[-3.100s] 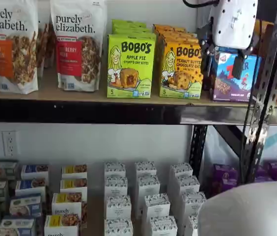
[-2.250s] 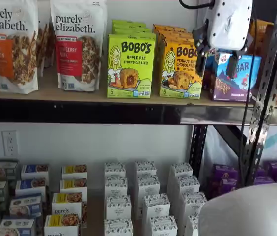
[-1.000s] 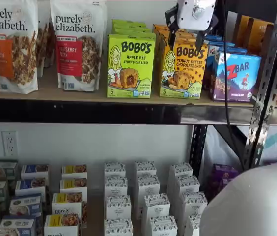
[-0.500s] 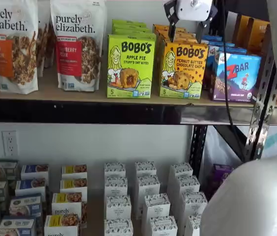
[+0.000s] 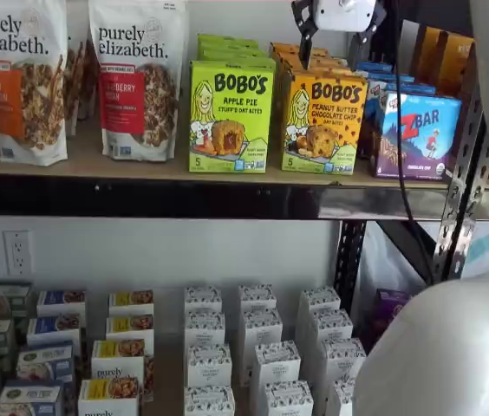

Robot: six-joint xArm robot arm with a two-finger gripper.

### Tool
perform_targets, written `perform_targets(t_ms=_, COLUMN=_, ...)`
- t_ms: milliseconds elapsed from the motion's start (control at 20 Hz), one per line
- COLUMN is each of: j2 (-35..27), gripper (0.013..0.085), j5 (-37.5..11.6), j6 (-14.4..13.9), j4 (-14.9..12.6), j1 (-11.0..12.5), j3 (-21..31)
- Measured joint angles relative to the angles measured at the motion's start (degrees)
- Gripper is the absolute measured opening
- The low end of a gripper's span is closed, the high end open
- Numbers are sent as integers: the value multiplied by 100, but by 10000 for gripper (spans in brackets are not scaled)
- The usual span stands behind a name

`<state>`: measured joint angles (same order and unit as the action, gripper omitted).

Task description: Pick up the orange box on the top shelf, the fifth box from the left

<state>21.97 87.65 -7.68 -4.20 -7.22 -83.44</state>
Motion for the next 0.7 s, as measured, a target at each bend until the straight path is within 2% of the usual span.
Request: perform_targets(t_ms=700, j2=136, gripper=850, j5=-22, j6=6, j4=65, j1=6, j3=168)
